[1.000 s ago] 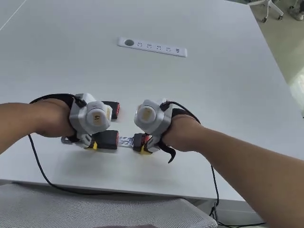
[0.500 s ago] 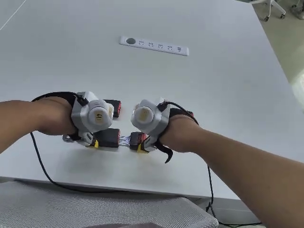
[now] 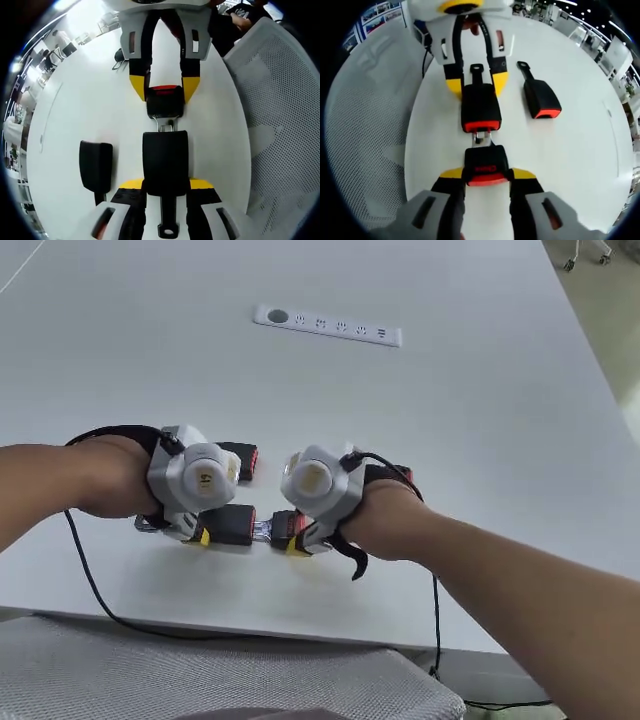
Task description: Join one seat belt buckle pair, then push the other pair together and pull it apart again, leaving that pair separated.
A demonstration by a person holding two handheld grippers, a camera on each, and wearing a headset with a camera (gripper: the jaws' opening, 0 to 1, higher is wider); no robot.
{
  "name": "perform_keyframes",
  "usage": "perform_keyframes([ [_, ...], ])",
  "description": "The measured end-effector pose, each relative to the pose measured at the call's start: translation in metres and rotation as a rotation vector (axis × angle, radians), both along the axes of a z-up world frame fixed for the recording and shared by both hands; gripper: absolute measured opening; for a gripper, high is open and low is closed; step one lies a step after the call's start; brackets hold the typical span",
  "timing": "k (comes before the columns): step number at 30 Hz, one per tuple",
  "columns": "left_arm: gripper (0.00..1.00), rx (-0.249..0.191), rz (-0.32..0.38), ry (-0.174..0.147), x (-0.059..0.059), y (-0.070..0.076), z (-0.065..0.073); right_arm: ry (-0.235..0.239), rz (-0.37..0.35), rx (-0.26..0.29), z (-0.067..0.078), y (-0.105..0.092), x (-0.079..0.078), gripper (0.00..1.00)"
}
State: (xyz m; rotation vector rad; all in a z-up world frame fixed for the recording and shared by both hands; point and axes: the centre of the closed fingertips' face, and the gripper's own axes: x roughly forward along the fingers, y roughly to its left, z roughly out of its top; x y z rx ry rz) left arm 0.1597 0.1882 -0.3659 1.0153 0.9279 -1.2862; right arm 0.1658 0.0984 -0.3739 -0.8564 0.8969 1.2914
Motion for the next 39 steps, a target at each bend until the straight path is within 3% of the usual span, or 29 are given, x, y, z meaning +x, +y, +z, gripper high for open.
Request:
perform_keyframes([
  [6,0.30,0.024,-0.003,0.008,0.000,0.000,-0.001,0.002,-0.010,-0.002,-0.001,0.003,0.001,0.33],
  [24,0.30,0.017,0.000,0.001,0.000,0.001,0.000,-0.012,-0.008,0.022,-0.004,0.022,0.000,0.32],
  [39,0.30,0.013,0.000,0.015,-0.001,0.002,0.000,-0.009,0.018,0.038,-0.001,0.016,-0.002,0.33],
])
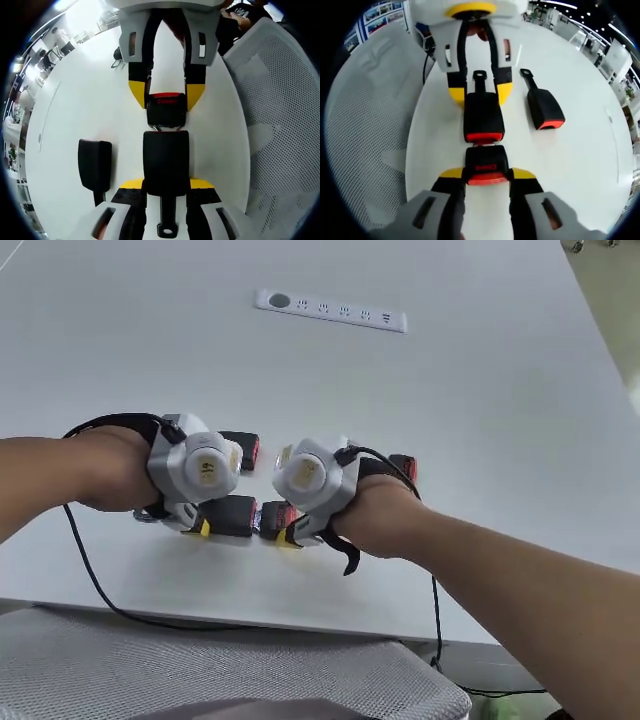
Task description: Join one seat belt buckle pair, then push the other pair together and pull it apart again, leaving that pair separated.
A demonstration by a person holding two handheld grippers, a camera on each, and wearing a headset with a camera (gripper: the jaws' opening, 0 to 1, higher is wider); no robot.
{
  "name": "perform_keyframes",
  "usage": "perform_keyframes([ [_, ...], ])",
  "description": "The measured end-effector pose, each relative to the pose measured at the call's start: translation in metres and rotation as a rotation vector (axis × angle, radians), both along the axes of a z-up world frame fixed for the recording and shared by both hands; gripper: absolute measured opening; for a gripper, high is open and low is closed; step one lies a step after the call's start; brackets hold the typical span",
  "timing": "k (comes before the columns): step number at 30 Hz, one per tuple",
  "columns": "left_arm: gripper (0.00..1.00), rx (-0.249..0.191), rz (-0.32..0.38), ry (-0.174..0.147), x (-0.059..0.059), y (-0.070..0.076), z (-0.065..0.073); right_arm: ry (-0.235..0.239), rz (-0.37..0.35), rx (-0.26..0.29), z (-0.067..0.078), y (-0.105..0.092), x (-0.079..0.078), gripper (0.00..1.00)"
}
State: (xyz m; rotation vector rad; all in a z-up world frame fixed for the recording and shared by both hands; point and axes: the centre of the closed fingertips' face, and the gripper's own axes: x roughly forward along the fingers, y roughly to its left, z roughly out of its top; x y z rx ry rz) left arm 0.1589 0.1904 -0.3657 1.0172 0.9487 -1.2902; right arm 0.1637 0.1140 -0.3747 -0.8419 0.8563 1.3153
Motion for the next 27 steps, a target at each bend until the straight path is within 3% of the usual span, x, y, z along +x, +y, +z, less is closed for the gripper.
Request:
perform_keyframes([
  [27,0.32,0.004,0.027,-0.012,-0.0005,0.0015,-0.0005,0.015,0.043,0.014,0.0018,-0.0009,-0.0021,0.34],
])
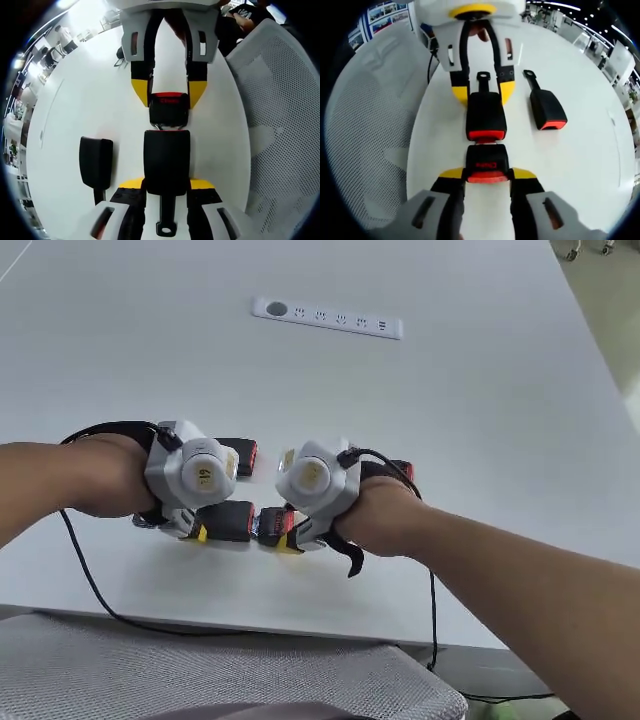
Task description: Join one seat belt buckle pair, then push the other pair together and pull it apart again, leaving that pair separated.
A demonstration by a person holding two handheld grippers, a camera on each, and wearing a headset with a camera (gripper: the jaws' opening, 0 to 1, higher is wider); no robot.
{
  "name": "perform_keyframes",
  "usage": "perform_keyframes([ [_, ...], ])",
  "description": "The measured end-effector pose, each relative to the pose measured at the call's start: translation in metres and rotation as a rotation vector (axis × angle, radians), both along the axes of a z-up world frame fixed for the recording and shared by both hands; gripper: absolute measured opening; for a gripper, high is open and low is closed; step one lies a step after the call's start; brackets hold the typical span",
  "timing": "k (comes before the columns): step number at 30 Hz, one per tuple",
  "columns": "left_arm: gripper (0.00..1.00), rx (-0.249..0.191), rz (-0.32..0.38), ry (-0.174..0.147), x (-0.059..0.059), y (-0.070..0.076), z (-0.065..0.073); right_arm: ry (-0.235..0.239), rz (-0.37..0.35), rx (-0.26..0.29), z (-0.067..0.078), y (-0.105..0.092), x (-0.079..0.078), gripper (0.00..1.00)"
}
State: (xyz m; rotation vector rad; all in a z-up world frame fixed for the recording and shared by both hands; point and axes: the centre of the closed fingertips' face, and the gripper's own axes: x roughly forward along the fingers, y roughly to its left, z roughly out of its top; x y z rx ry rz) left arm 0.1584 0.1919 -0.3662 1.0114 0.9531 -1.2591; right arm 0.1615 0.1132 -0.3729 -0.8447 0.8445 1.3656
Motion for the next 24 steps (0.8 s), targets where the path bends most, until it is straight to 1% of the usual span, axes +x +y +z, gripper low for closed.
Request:
perform_keyframes([
  [3,0.32,0.005,0.006,0.001,0.000,0.002,0.000,-0.003,-0.006,0.007,0.003,0.001,-0.001,0.35],
  [5,0.32,0.013,0.006,-0.005,0.000,0.006,0.000,-0.008,-0.004,0.019,0.006,0.002,-0.001,0.38],
  [7,0.32,0.005,0.025,0.001,-0.001,0.010,0.004,-0.013,-0.001,0.030,0.012,0.004,-0.001,0.39],
  [9,0.33,0.003,0.038,0.005,-0.001,0.014,0.008,-0.006,0.001,0.042,0.018,0.006,-0.003,0.40],
  [10,0.34,-0.002,0.048,0.006,-0.001,0.015,0.010,-0.010,0.003,0.044,0.019,0.006,-0.003,0.41],
  [12,0.34,-0.029,0.064,0.006,0.002,0.018,0.013,-0.011,0.003,0.053,0.024,0.005,-0.004,0.40],
  [13,0.34,-0.044,0.070,0.002,0.004,0.017,0.020,-0.017,0.005,0.059,0.027,0.004,-0.003,0.40],
  [14,0.34,-0.048,0.070,0.001,0.005,0.017,0.022,-0.017,0.005,0.061,0.028,0.003,-0.003,0.40],
  [16,0.33,-0.067,0.058,-0.025,0.011,0.015,0.032,-0.018,0.002,0.067,0.033,0.000,-0.002,0.40],
  [18,0.33,-0.082,0.045,-0.027,0.018,0.016,0.039,-0.027,-0.005,0.072,0.038,-0.008,0.003,0.40],
  [19,0.33,-0.092,0.034,-0.026,0.019,0.014,0.042,-0.027,-0.008,0.076,0.039,-0.010,0.005,0.40],
  [20,0.33,-0.105,0.026,-0.036,0.024,0.012,0.047,-0.033,-0.030,0.080,0.041,-0.016,0.011,0.40],
  [21,0.33,-0.107,0.033,-0.036,0.027,0.012,0.049,-0.039,-0.038,0.080,0.043,-0.020,0.015,0.40],
  [24,0.33,-0.114,0.054,-0.055,0.043,0.013,0.054,-0.054,-0.082,0.082,0.046,-0.038,0.030,0.40],
])
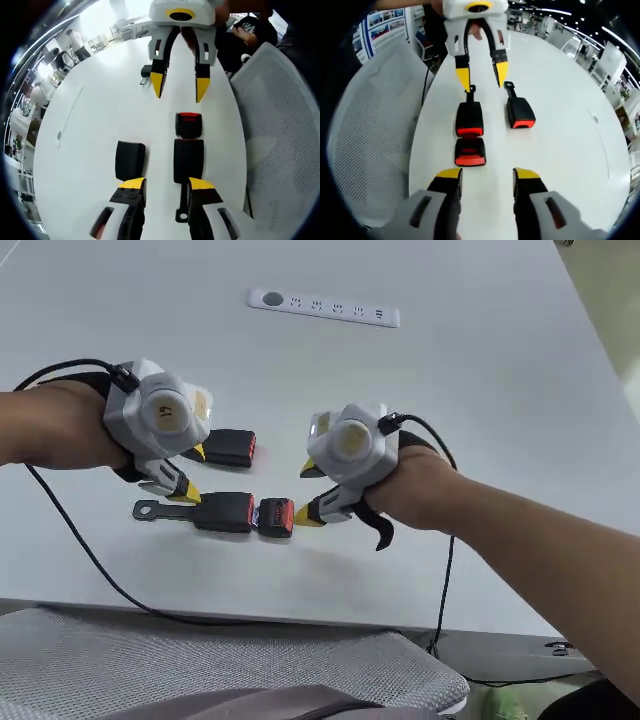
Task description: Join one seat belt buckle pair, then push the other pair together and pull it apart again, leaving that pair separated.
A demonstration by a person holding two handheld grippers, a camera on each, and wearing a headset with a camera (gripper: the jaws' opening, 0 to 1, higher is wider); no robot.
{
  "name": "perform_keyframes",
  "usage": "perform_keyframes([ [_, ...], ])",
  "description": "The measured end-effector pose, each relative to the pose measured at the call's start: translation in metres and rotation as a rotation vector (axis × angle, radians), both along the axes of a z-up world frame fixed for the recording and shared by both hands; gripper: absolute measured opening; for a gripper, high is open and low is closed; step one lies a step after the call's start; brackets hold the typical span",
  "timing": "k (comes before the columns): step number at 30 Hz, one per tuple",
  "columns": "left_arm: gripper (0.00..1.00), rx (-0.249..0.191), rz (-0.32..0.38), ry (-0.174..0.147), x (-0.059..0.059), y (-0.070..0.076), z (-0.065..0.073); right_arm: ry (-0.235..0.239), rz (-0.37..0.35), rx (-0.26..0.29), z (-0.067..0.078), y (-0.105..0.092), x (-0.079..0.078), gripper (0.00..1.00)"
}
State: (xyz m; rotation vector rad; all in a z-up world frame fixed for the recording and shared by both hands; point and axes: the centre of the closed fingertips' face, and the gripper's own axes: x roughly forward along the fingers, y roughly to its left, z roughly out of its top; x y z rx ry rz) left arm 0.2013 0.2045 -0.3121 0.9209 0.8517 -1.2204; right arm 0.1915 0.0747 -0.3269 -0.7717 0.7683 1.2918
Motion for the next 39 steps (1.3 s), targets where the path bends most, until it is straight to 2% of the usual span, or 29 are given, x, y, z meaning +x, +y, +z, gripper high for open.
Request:
perform_keyframes([
  [8,0.36,0.000,0.041,-0.021,0.034,0.002,-0.003,-0.026,-0.070,-0.046,0.001,-0.058,0.035,0.41],
  [12,0.36,0.004,0.044,-0.018,0.042,0.001,-0.007,-0.037,-0.087,-0.063,0.000,-0.080,0.049,0.41],
  [13,0.36,0.017,0.035,-0.014,0.043,0.002,-0.010,-0.041,-0.092,-0.078,-0.002,-0.091,0.054,0.41],
  [19,0.38,0.023,0.042,-0.006,0.058,-0.001,-0.017,-0.033,-0.102,-0.122,-0.011,-0.121,0.063,0.43],
  [24,0.39,0.038,0.038,0.000,0.068,0.000,-0.025,-0.038,-0.107,-0.131,-0.013,-0.134,0.067,0.43],
  [29,0.37,0.039,-0.016,0.017,0.066,-0.005,-0.030,-0.030,-0.091,-0.150,-0.018,-0.140,0.068,0.43],
  [38,0.36,0.064,-0.015,0.032,0.070,-0.002,-0.044,0.030,-0.080,-0.154,-0.038,-0.136,0.072,0.40],
  [39,0.35,0.066,-0.016,0.033,0.070,-0.002,-0.045,0.050,-0.083,-0.156,-0.047,-0.140,0.076,0.40],
])
